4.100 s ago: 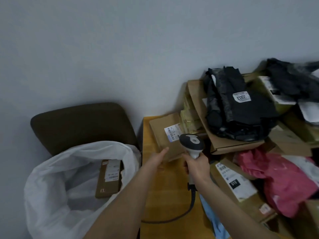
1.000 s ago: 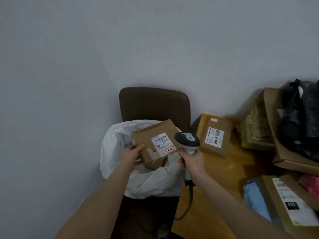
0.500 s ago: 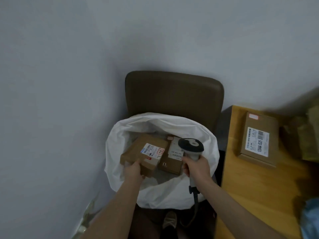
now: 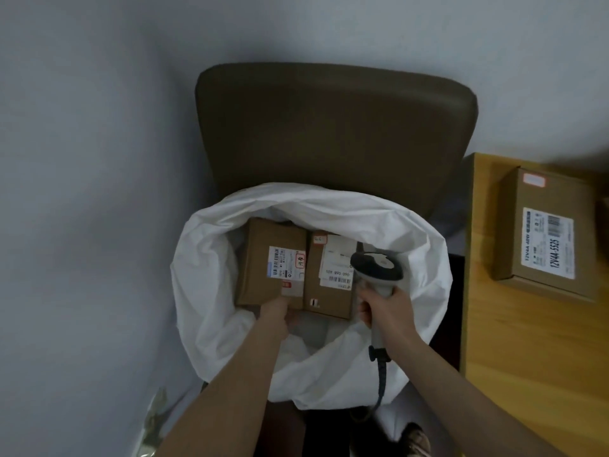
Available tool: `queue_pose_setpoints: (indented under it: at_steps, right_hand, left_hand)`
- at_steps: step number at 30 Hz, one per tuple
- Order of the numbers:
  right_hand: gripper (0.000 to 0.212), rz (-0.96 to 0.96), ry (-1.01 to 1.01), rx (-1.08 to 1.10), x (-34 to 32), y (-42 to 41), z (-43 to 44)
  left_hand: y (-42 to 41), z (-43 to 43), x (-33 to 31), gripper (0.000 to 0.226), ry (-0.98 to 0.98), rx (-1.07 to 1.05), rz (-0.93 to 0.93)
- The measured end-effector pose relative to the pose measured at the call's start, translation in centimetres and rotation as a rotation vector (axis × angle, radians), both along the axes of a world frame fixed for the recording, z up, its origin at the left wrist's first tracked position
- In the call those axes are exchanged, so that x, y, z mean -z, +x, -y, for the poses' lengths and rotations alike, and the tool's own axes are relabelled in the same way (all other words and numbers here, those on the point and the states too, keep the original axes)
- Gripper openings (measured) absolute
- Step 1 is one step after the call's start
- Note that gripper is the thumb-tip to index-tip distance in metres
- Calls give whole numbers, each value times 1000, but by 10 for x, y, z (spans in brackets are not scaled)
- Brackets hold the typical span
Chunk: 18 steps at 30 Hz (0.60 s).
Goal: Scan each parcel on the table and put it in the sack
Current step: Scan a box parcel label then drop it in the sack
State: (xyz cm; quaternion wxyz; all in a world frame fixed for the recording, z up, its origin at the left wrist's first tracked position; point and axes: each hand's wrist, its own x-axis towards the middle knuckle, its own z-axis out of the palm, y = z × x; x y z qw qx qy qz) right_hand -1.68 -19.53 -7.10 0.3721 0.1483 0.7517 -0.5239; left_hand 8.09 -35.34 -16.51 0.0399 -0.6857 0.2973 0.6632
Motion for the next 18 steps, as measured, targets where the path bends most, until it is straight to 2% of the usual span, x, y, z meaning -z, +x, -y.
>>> queue_pose_setpoints:
  at_steps: [1, 2, 5, 6, 7, 11, 15, 18]
  right_hand:
    - [12, 0, 1, -2, 0, 0, 0]
    - [11, -1, -1, -3, -1, -1, 1]
    - [8, -10, -13, -2, -4, -4, 4]
    - [7, -15, -18, 3, -5, -6, 4]
    - [7, -20, -21, 9, -6, -7, 4]
    - [7, -24, -46, 46, 2, -14, 2]
    - [11, -12, -68, 77, 13, -19, 1]
    - [9, -8, -54, 97, 10, -20, -3]
  left_hand:
    - [-1, -2, -5, 26, -27, 80, 37]
    - [-2, -1, -7, 27, -153, 245, 110]
    - [-3, 8, -12, 41, -797, 989, 337]
    - [-3, 11, -14, 49, -920, 1172, 386]
    - [-3, 14, -14, 56, -947, 1286, 448]
    - [-2, 29, 11, 58, -691, 1480, 535]
    - [-4, 38, 35, 59, -519, 1467, 455]
    - [-8, 38, 30, 56, -570, 1456, 425]
